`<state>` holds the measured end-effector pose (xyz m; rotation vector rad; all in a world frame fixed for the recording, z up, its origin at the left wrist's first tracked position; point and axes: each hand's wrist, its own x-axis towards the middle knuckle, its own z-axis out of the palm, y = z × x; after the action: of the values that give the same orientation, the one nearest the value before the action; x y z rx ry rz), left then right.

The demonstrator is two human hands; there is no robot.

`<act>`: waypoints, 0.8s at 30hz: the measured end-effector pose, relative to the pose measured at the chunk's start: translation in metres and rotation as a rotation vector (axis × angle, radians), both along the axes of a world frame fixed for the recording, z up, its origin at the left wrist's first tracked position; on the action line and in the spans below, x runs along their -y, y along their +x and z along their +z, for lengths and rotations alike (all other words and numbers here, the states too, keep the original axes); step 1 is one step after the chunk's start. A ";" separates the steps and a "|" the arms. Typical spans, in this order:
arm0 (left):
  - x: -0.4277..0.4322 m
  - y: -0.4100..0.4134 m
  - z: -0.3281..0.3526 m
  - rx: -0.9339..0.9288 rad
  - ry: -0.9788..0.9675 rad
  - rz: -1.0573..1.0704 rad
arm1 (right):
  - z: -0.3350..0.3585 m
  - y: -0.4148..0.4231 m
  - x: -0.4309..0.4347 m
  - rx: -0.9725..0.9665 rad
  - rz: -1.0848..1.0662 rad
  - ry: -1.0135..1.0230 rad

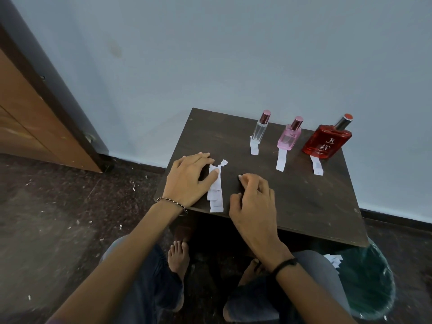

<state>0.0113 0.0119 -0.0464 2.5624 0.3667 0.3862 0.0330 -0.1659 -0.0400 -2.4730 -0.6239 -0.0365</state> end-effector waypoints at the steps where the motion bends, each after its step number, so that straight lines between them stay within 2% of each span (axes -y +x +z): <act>1: 0.003 0.002 0.001 0.007 0.002 0.019 | 0.002 0.000 -0.001 -0.069 -0.030 0.100; 3: 0.006 0.005 0.002 0.022 -0.015 0.048 | 0.006 0.004 -0.002 -0.218 -0.117 0.349; 5: 0.008 0.008 0.003 0.027 -0.025 0.065 | 0.009 0.010 0.001 -0.242 -0.184 0.454; 7: 0.009 0.010 0.003 0.021 -0.020 0.073 | 0.010 0.012 0.002 -0.210 -0.188 0.406; 10: 0.008 0.012 0.002 0.021 -0.027 0.081 | 0.004 0.010 0.002 -0.163 -0.136 0.229; 14: 0.009 0.012 0.001 0.021 -0.030 0.087 | 0.004 0.009 -0.006 -0.016 -0.085 0.042; 15: 0.009 0.013 0.001 0.019 -0.027 0.089 | 0.004 0.012 -0.007 -0.054 -0.095 0.068; 18: 0.009 0.014 0.000 0.019 -0.028 0.091 | 0.010 0.029 -0.002 -0.349 -0.165 0.326; 19: 0.009 0.014 0.000 0.020 -0.032 0.090 | 0.012 0.033 0.002 -0.371 -0.169 0.357; 24: 0.013 0.016 -0.002 0.028 -0.033 0.082 | 0.009 0.033 0.006 -0.191 -0.084 0.213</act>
<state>0.0271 -0.0013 -0.0480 2.5130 0.4647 0.4416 0.0662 -0.1723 -0.0308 -2.2620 -0.4126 0.0948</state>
